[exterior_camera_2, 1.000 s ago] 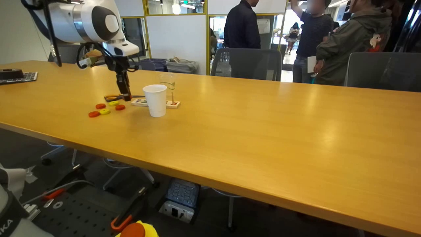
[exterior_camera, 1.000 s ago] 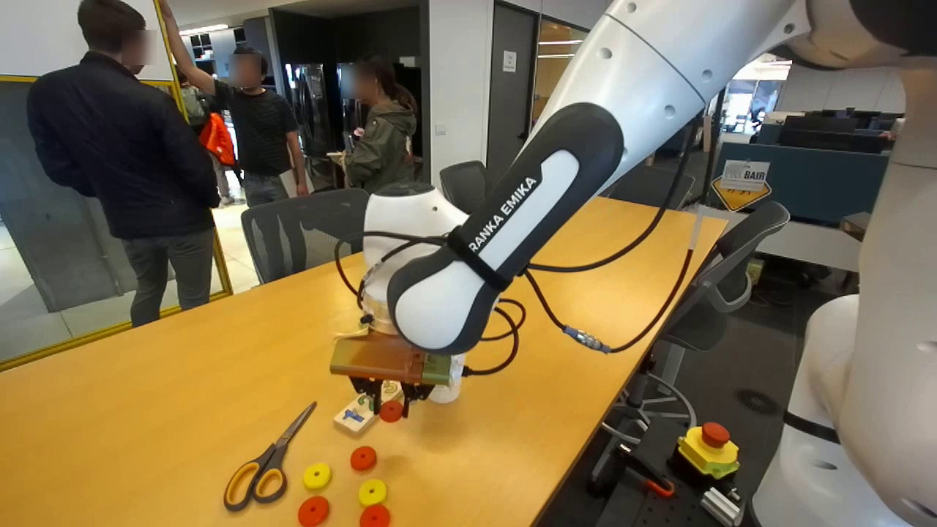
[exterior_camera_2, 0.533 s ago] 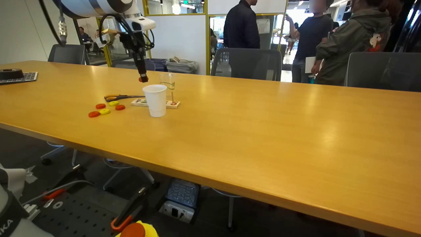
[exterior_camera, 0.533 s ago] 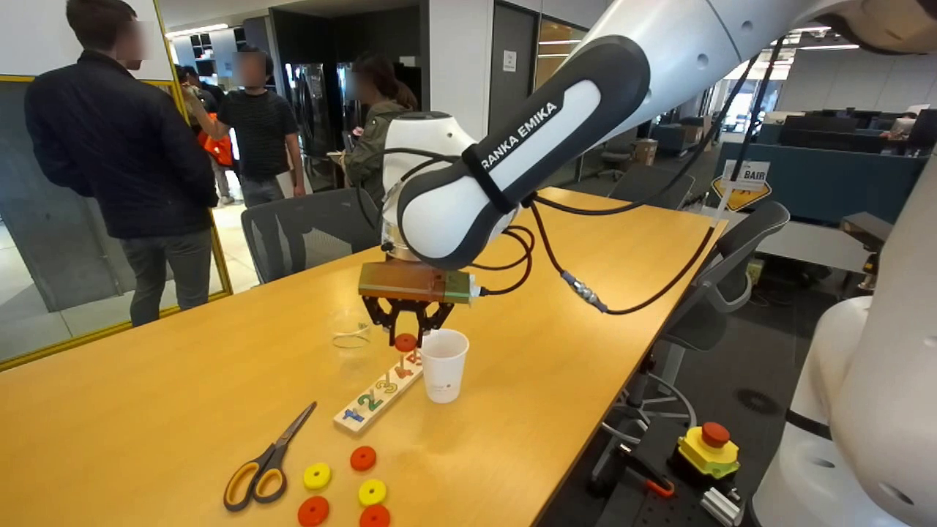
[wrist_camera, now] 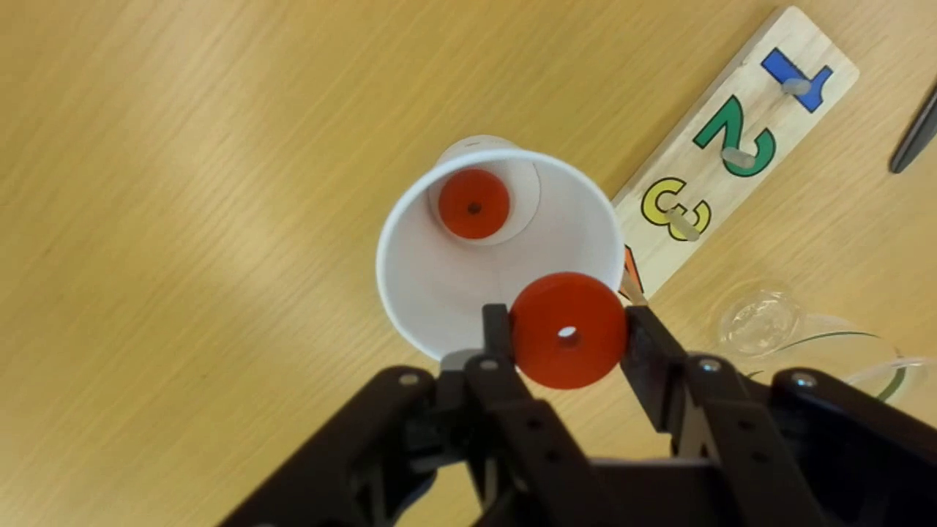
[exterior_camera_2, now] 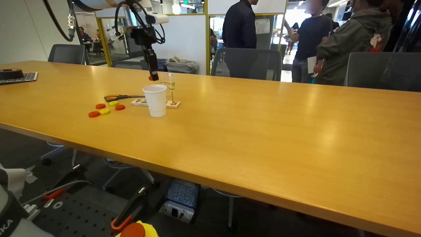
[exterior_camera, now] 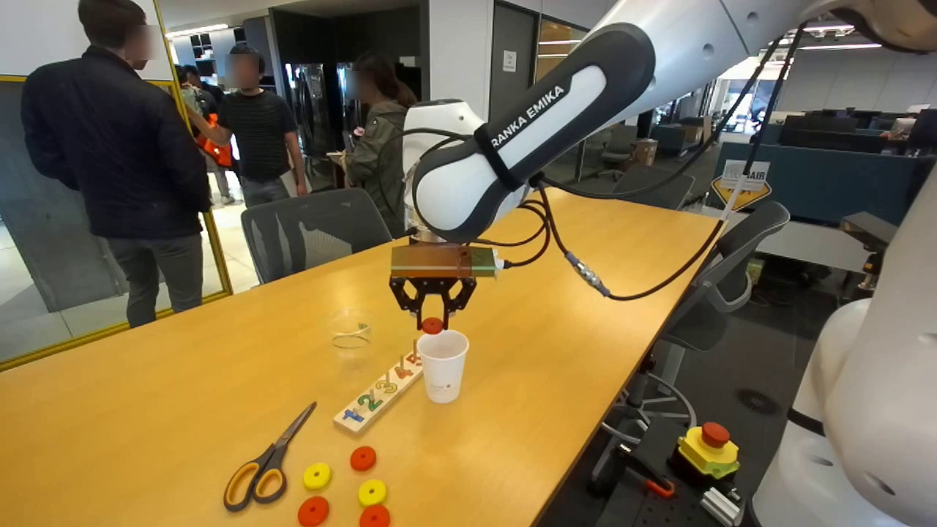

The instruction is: Pick up the orange and yellow objects from the table and put them in the two cups

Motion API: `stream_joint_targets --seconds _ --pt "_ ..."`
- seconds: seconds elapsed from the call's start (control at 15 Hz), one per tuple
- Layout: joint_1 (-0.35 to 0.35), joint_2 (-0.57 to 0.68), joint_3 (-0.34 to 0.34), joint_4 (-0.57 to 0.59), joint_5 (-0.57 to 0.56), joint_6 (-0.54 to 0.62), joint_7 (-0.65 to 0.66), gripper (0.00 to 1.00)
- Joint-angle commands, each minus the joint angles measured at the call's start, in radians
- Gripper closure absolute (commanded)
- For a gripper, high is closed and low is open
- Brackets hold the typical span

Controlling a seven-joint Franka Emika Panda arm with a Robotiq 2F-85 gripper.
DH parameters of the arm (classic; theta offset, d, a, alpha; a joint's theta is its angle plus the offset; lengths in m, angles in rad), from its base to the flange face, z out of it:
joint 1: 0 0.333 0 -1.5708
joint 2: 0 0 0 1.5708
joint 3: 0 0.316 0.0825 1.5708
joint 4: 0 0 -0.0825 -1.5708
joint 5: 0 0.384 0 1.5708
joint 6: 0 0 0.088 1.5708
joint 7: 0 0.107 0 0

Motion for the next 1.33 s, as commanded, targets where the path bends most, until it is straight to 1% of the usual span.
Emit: stream_joint_targets --seconds 0.0,0.2,0.27,0.33,0.4,0.53,0.67,0.73,0.87,1.07,1.2,1.27 --pt "-0.015 0.002 -0.004 0.025 0.001 -0.057 -0.057 0.80" --pt "-0.020 0.007 -0.006 0.026 0.011 -0.074 -0.085 0.80" --pt "-0.021 0.012 -0.007 0.026 0.017 -0.074 -0.098 0.78" --pt "-0.023 0.016 -0.008 0.029 0.008 -0.082 -0.099 0.39" --pt "-0.024 0.019 -0.009 0.030 0.011 -0.084 -0.105 0.31" --pt "-0.026 0.024 -0.012 0.028 0.017 -0.068 -0.131 0.19" --pt "-0.025 0.024 -0.013 0.020 0.020 -0.046 -0.171 0.03" --pt "-0.021 0.018 -0.010 0.014 0.009 -0.039 -0.205 0.00" --pt "-0.007 -0.007 0.003 -0.011 0.016 -0.028 -0.311 0.00" --pt "0.016 -0.046 0.029 -0.046 0.077 -0.032 -0.458 0.00" --pt "0.037 -0.072 0.050 -0.071 0.145 -0.027 -0.560 0.00" --pt "0.047 -0.076 0.060 -0.076 0.173 -0.026 -0.586 0.00"
